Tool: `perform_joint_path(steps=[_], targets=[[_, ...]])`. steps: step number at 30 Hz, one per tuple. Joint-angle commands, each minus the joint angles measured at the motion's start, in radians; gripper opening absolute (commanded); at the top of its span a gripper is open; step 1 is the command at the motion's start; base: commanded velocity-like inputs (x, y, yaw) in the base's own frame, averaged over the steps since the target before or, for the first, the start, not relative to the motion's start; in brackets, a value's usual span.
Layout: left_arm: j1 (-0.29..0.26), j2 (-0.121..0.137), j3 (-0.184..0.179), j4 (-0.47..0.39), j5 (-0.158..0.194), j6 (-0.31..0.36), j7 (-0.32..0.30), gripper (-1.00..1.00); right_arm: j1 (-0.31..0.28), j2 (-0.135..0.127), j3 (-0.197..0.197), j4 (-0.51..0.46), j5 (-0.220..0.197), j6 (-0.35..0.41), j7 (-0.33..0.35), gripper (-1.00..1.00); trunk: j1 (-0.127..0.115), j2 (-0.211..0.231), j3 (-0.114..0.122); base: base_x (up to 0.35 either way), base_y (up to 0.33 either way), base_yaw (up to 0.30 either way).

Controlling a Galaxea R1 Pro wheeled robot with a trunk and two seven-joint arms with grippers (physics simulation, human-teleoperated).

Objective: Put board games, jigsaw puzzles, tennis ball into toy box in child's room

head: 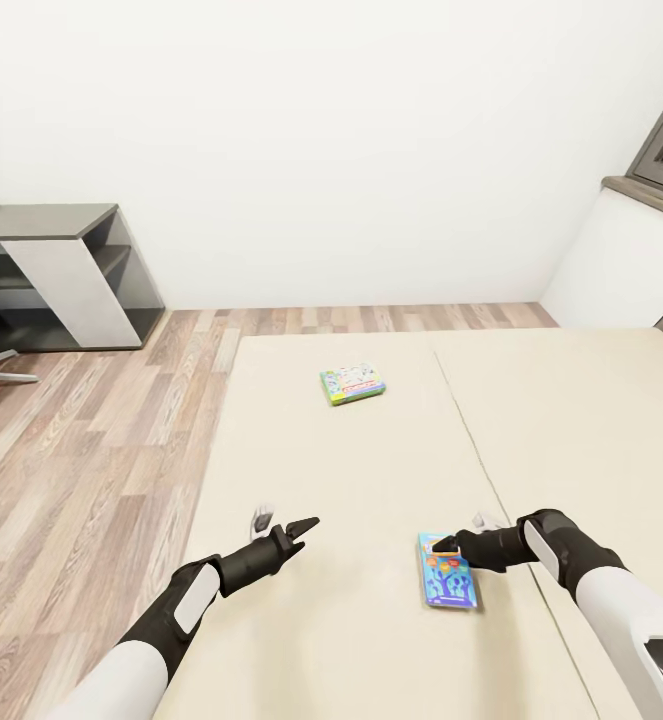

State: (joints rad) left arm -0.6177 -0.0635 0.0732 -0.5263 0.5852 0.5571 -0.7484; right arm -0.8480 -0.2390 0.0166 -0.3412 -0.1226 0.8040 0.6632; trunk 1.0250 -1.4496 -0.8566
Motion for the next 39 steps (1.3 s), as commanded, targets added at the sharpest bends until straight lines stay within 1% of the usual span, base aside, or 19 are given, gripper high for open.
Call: perform_joint_path(steps=[1,13,24,39], targets=[[0.000,-0.001,0.005,0.000,0.001,0.007,-0.002,1.00,0.000,-0.001,0.002,-0.001,-0.010,0.010,-0.003,1.00,0.000,0.000,-0.001,0.000,0.002,0.000],[0.000,-0.001,0.005,0.000,0.001,0.007,-0.001,1.00,-0.002,-0.011,0.003,-0.001,-0.008,0.024,0.000,1.00,0.000,0.000,-0.001,0.000,0.001,0.000],[0.000,-0.001,0.005,0.000,0.001,0.007,0.000,1.00,-0.002,-0.012,0.006,-0.001,-0.005,0.046,0.001,1.00,0.000,0.000,-0.001,0.000,0.000,0.000],[0.000,-0.001,0.005,0.000,0.001,0.007,0.000,1.00,-0.002,-0.011,0.007,-0.001,-0.006,0.049,0.001,1.00,0.000,0.000,-0.001,0.000,0.017,0.000]])
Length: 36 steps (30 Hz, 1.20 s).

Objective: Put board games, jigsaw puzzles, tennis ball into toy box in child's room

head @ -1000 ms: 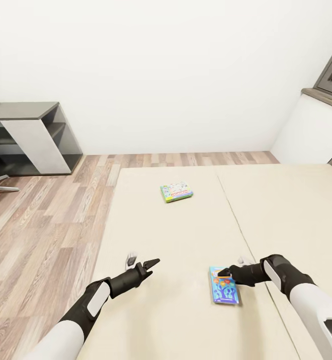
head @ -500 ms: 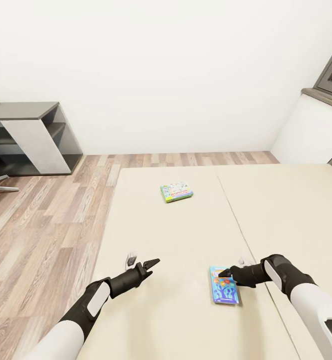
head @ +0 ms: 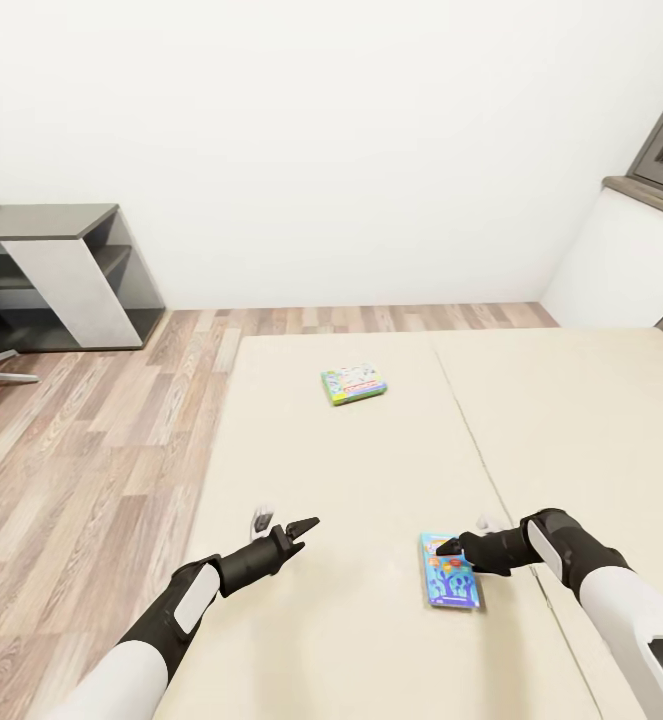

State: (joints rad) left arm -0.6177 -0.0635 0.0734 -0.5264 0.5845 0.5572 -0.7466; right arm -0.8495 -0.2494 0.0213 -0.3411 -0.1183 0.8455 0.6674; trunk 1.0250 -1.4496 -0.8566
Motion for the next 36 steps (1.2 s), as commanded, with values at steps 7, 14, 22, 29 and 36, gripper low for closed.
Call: perform_joint_path(steps=[7,14,22,29,36], targets=[[0.000,-0.001,0.005,0.000,0.002,0.007,-0.002,1.00,0.000,0.000,0.003,-0.001,-0.010,0.008,-0.003,1.00,0.000,0.000,-0.001,0.000,0.165,0.000],[0.000,-0.001,0.005,0.000,0.003,0.007,-0.002,1.00,0.000,0.002,0.003,-0.001,-0.010,0.008,-0.003,1.00,0.000,0.000,-0.001,0.000,0.247,0.000],[0.000,-0.001,0.005,0.000,0.003,0.007,-0.002,1.00,0.000,0.002,0.003,-0.001,-0.010,0.008,-0.004,1.00,0.000,0.000,-0.001,0.000,0.275,0.000],[0.000,-0.001,0.005,0.000,0.003,0.007,-0.002,1.00,0.000,0.002,0.003,-0.001,-0.010,0.007,-0.004,1.00,0.000,0.000,-0.001,0.000,0.283,0.000],[0.000,-0.001,0.005,0.000,0.003,0.007,-0.002,1.00,0.000,0.002,0.003,-0.001,-0.010,0.007,-0.004,1.00,0.000,0.000,-0.001,0.000,0.286,0.000]])
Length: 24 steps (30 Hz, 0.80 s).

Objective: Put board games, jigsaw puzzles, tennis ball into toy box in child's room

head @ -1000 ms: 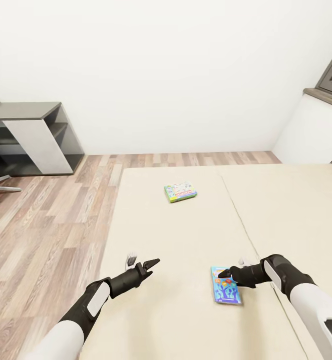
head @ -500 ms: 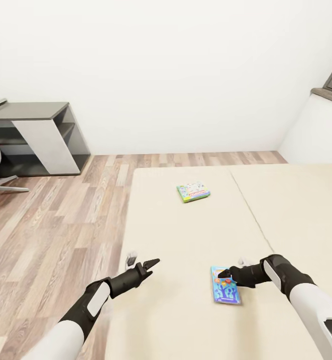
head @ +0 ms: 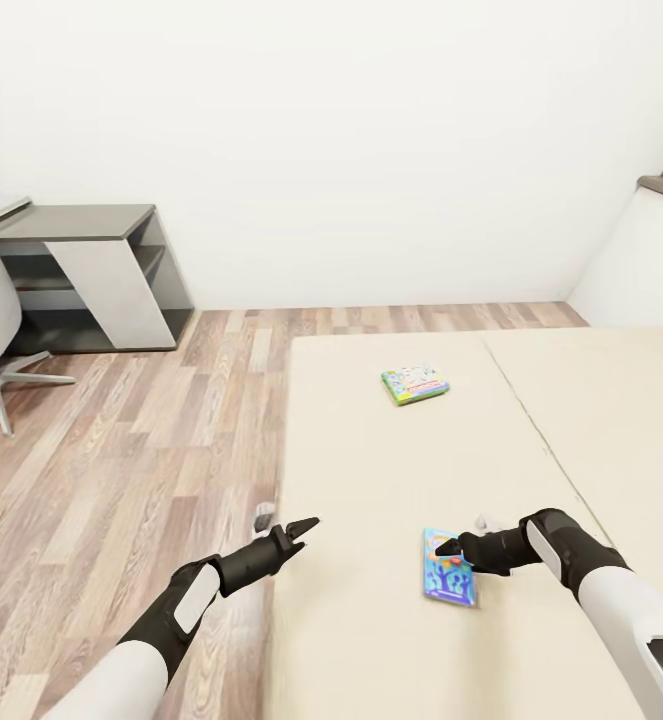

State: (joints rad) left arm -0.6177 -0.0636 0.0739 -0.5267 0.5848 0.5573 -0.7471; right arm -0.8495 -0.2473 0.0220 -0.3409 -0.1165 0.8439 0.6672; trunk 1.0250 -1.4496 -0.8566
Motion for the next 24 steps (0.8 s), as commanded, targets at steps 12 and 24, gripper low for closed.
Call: perform_joint_path(steps=[12,24], targets=[[-0.001,-0.001,0.004,0.001,0.002,0.007,-0.003,1.00,0.000,-0.002,0.002,-0.001,-0.012,0.009,-0.003,1.00,0.000,0.000,-0.001,0.000,0.285,0.000],[-0.001,-0.001,0.004,0.001,0.002,0.007,-0.003,1.00,0.000,-0.003,0.001,-0.001,-0.013,0.009,-0.004,1.00,0.000,0.000,-0.001,0.000,0.126,0.000]])
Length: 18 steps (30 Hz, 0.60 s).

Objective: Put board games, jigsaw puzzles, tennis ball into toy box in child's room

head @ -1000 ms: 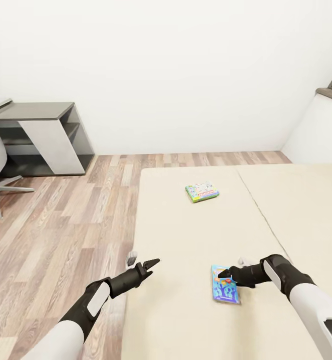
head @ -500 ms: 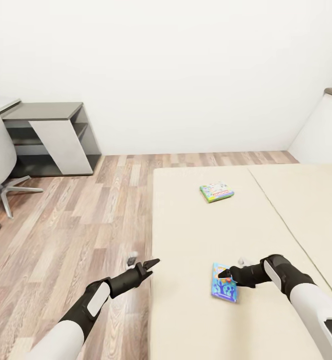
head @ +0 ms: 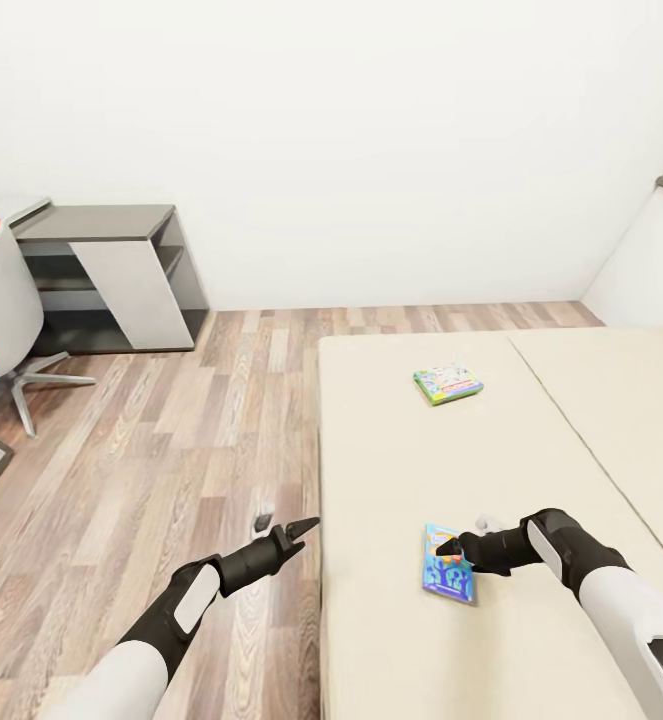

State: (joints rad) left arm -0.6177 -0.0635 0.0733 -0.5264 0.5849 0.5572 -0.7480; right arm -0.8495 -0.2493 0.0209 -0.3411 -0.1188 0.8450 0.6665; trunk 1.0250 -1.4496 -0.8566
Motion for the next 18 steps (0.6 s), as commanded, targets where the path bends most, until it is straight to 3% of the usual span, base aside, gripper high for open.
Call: perform_joint_path(steps=[1,18], targets=[[0.000,-0.001,0.005,0.000,0.001,0.007,-0.002,1.00,0.000,-0.001,0.002,-0.001,-0.011,0.008,-0.003,1.00,0.000,0.000,-0.001,0.000,0.039,0.000],[0.000,-0.001,0.005,0.000,0.001,0.007,-0.002,1.00,0.000,-0.001,0.002,-0.001,-0.012,0.008,-0.003,1.00,0.000,0.000,-0.001,0.000,0.012,0.000]])
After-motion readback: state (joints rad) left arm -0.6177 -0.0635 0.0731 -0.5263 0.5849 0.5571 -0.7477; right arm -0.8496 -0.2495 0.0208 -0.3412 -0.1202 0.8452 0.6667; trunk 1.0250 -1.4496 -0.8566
